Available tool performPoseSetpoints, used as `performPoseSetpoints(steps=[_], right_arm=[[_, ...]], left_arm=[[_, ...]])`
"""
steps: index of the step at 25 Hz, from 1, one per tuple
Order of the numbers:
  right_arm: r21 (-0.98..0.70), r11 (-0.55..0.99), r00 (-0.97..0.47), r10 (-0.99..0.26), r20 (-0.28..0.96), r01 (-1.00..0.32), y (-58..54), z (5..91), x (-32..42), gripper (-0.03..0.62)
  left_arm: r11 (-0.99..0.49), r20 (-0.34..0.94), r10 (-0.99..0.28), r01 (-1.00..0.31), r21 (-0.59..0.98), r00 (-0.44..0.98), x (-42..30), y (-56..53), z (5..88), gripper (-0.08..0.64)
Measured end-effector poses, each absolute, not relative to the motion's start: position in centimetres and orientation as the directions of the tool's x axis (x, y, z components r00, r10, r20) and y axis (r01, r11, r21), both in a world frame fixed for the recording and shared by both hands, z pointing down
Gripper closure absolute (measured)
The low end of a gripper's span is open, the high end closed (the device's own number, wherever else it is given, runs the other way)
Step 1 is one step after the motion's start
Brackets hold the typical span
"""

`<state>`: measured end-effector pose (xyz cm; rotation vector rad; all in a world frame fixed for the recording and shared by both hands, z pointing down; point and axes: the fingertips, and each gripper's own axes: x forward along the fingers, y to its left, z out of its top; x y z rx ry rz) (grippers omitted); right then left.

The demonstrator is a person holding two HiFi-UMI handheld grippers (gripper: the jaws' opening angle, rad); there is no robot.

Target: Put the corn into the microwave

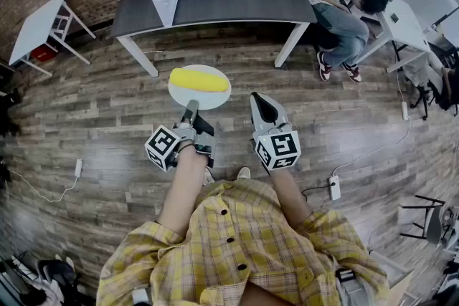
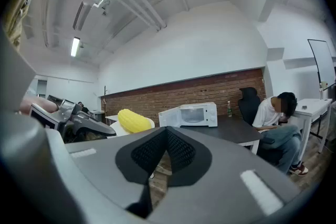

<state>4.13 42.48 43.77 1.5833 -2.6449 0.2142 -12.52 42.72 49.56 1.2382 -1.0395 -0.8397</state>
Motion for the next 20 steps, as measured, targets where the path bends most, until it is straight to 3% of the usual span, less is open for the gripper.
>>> performPoseSetpoints(steps=[20], right_arm=[[-0.098, 0.550, -0.558, -0.825, 0.089, -0.829, 43.8, 43.4, 8.1, 0.588]], left_arm=[[0.141, 0.144, -0.955, -0.029, 0.990, 0.259, -7.5, 45.7, 49.3, 0.543]])
